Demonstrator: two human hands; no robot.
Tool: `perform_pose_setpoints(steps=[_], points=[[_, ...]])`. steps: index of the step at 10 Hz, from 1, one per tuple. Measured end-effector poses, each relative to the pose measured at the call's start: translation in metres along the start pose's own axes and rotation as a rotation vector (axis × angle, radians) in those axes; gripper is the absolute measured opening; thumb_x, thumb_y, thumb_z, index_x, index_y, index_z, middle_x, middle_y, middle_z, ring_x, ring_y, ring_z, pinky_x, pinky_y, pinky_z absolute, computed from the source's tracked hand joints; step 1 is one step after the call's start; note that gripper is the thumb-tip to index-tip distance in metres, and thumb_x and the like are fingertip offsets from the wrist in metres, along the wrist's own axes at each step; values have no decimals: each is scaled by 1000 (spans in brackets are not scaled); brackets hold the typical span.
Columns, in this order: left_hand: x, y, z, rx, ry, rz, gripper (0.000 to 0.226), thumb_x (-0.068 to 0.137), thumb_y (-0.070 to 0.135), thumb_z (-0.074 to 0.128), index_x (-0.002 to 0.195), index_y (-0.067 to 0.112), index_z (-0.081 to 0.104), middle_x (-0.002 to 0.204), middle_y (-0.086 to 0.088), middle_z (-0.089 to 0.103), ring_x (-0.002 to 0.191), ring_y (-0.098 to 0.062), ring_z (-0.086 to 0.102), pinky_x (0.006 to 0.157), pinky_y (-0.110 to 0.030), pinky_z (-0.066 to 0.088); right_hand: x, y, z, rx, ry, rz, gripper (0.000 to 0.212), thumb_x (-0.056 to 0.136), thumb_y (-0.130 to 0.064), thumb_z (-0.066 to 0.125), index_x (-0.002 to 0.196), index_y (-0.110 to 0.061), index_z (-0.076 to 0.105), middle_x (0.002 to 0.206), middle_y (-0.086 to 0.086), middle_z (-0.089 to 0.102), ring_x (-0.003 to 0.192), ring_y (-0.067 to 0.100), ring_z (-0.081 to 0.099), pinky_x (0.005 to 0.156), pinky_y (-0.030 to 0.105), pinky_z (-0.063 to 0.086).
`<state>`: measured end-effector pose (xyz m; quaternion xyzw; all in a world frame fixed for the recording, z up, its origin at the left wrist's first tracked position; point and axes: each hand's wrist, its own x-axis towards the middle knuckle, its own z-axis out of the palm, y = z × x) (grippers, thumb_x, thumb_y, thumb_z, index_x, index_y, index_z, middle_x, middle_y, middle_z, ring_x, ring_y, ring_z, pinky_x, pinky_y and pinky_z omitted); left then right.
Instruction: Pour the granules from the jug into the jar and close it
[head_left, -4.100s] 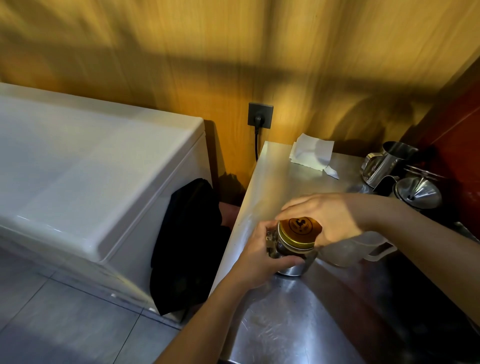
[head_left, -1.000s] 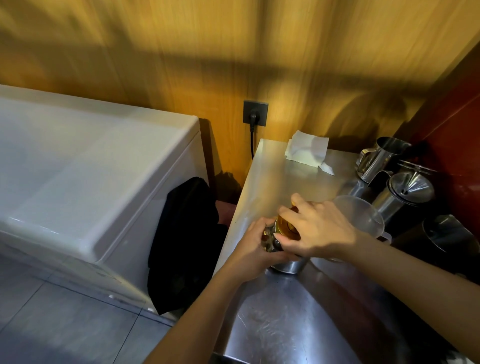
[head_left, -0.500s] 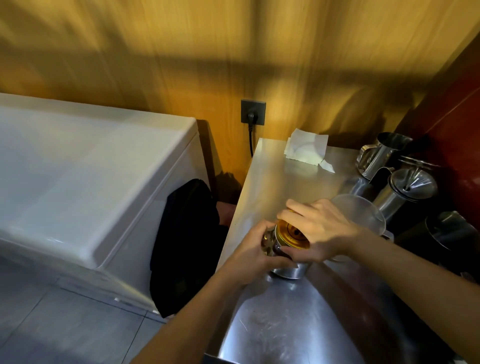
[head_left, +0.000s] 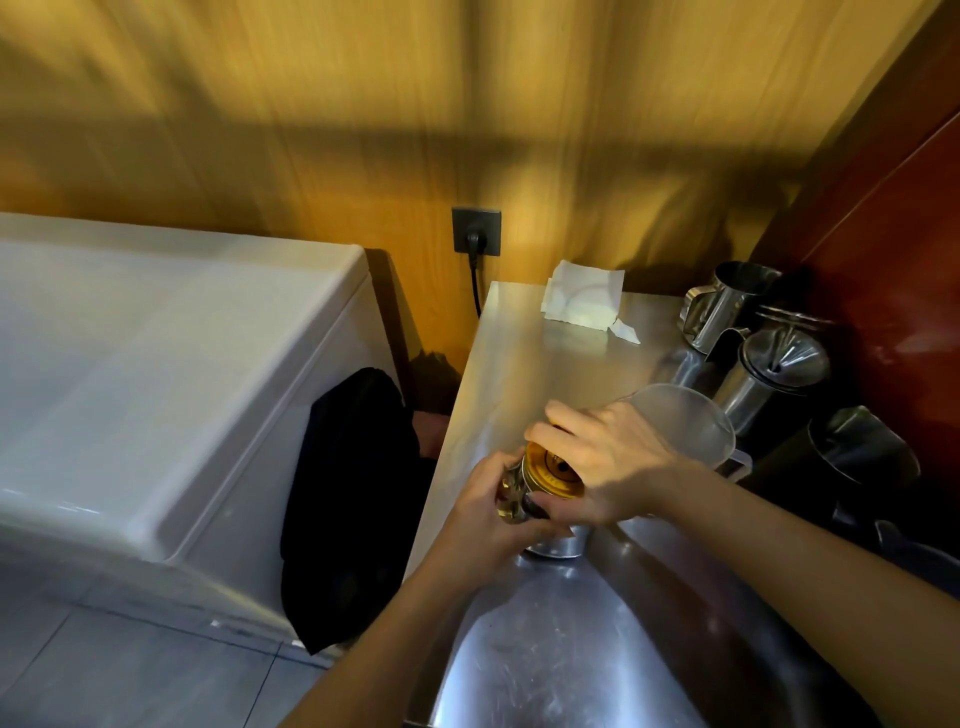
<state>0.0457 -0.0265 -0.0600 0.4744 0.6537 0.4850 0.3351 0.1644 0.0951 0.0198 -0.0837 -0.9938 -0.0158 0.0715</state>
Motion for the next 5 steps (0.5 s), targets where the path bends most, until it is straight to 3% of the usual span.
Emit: perform_pose_setpoints(steps=[1, 2, 3, 4, 5], points=[[-1, -4, 1, 31, 9, -10, 60, 67, 31, 84, 114, 40, 48, 118, 0, 56, 108, -10, 55, 84, -10, 44, -3, -1, 3, 4, 46, -1, 60, 76, -66, 37, 98, -14, 55, 85, 8, 58, 53, 21, 55, 43, 25, 39], [-3, -3, 2, 10, 6, -31, 66, 69, 33, 83, 117, 48, 41, 121, 7, 49, 110, -2, 52, 81, -2, 42, -6, -2, 5, 24, 75, 34, 58, 77, -66, 39, 99, -16, 55, 85, 6, 56, 57, 21, 56, 45, 25, 35], [1, 4, -3, -61, -63, -65, 64, 70, 23, 83, 118, 41, 44, 124, 0, 48, 106, 0, 54, 80, -7, 45, -9, -2, 7, 88, 56, 132, 59, 74, -72, 42, 110, -25, 48, 95, 0, 51, 73, 20, 58, 56, 28, 40], [4, 14, -17, -70, -233, -41, 59, 72, 16, 82, 115, 37, 48, 118, 2, 56, 100, 9, 57, 81, -6, 45, -11, -3, 3, 266, 7, 253, 66, 71, -78, 41, 122, -35, 42, 100, -11, 45, 90, 16, 55, 72, 33, 44], [6, 24, -40, -9, -275, -65, 67, 68, 44, 74, 128, 31, 49, 131, 7, 53, 119, 2, 50, 91, -6, 39, -12, 5, -7, 581, 14, 374, 62, 78, -62, 55, 129, -30, 43, 110, -13, 43, 105, 11, 49, 82, 27, 39]])
